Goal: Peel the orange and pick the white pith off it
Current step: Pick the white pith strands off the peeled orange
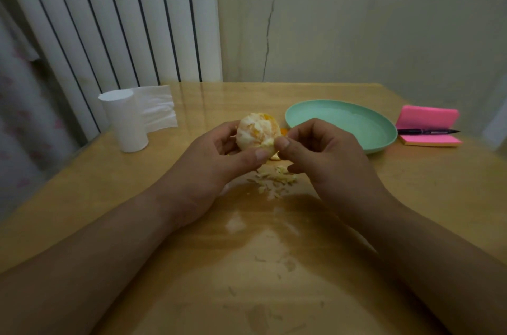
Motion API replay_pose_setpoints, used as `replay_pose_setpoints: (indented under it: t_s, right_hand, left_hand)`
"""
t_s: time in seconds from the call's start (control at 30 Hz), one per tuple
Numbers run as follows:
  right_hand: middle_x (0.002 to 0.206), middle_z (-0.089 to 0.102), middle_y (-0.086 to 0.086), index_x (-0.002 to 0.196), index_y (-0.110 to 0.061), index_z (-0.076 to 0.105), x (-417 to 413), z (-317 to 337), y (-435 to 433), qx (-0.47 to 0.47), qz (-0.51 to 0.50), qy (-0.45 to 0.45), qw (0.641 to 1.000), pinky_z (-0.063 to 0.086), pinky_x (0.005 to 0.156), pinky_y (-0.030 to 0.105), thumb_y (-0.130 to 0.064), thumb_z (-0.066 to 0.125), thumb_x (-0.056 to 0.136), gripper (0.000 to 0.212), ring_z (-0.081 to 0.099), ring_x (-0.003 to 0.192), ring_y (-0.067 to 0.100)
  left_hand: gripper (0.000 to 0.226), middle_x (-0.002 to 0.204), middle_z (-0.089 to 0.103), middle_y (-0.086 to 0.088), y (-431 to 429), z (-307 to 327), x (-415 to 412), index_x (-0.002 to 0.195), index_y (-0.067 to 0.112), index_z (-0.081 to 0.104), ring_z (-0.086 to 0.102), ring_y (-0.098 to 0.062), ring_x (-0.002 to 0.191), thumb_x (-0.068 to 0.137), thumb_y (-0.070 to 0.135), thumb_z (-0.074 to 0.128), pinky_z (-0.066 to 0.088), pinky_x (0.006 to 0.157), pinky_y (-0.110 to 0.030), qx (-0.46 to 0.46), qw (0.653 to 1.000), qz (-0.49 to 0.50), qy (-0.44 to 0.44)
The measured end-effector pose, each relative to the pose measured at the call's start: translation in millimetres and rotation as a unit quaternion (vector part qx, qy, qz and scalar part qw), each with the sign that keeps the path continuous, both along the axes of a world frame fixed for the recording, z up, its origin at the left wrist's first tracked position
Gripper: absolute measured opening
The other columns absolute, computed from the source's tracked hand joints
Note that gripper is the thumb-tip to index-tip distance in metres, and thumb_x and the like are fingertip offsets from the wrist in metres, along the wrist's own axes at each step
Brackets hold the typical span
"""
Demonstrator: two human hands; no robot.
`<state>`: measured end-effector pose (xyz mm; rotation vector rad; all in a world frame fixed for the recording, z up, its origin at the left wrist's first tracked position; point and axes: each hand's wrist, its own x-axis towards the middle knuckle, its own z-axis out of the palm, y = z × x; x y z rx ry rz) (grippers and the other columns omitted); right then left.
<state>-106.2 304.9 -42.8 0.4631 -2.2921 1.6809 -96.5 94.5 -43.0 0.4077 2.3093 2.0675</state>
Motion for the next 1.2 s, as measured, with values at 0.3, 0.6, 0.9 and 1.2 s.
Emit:
replay_pose_setpoints:
  t_s: [0.3, 0.6, 0.9, 1.2]
  right_hand:
    - [0.085, 0.072, -0.013, 0.094, -0.031, 0.070, 4, -1, -1, 0.114, -0.043, 0.061, 0.991, 0.058, 0.074, 0.028, -0.038, 0.073, 0.099, 0.009, 0.068, 0.085, 0.004]
    - [0.083, 0.068, -0.014, 0.094, -0.028, 0.068, 5, 0, -2, 0.178, -0.062, 0.103, 0.977, 0.052, 0.069, 0.026, -0.029, 0.068, 0.101, 0.007, 0.063, 0.084, 0.004]
    - [0.073, 0.065, -0.010, 0.084, -0.024, 0.066, 8, 2, -3, 0.149, -0.075, 0.129, 0.977, 0.050, 0.061, 0.025, -0.024, 0.072, 0.094, 0.011, 0.061, 0.072, 0.009]
    - [0.080, 0.069, -0.006, 0.090, -0.023, 0.068, 7, 3, -1, 0.099, -0.033, 0.093, 0.990, 0.057, 0.069, 0.038, -0.022, 0.063, 0.101, 0.012, 0.066, 0.077, 0.012]
  left_hand:
    - [0.055, 0.125, 0.077, 0.002, 5, 0, 2, 0.146, 0.023, 0.056, 0.075, -0.018, 0.116, 0.094, 0.021, 0.075, 0.061, 0.098, -0.033, 0.019, 1.000, -0.001, -0.011]
    - [0.068, 0.129, 0.073, 0.009, 8, -4, 3, 0.151, 0.027, 0.052, 0.070, -0.002, 0.118, 0.091, 0.015, 0.081, 0.058, 0.093, -0.020, -0.051, 0.993, 0.050, 0.093]
    - [0.065, 0.129, 0.074, 0.007, 12, -5, 5, 0.151, 0.025, 0.054, 0.071, -0.007, 0.118, 0.092, 0.016, 0.079, 0.059, 0.095, -0.023, -0.022, 0.995, 0.029, 0.089]
    - [0.056, 0.131, 0.073, -0.017, 5, -8, -7, 0.146, 0.008, 0.057, 0.074, -0.032, 0.113, 0.094, 0.020, 0.074, 0.061, 0.092, -0.035, 0.138, 0.988, -0.056, -0.047]
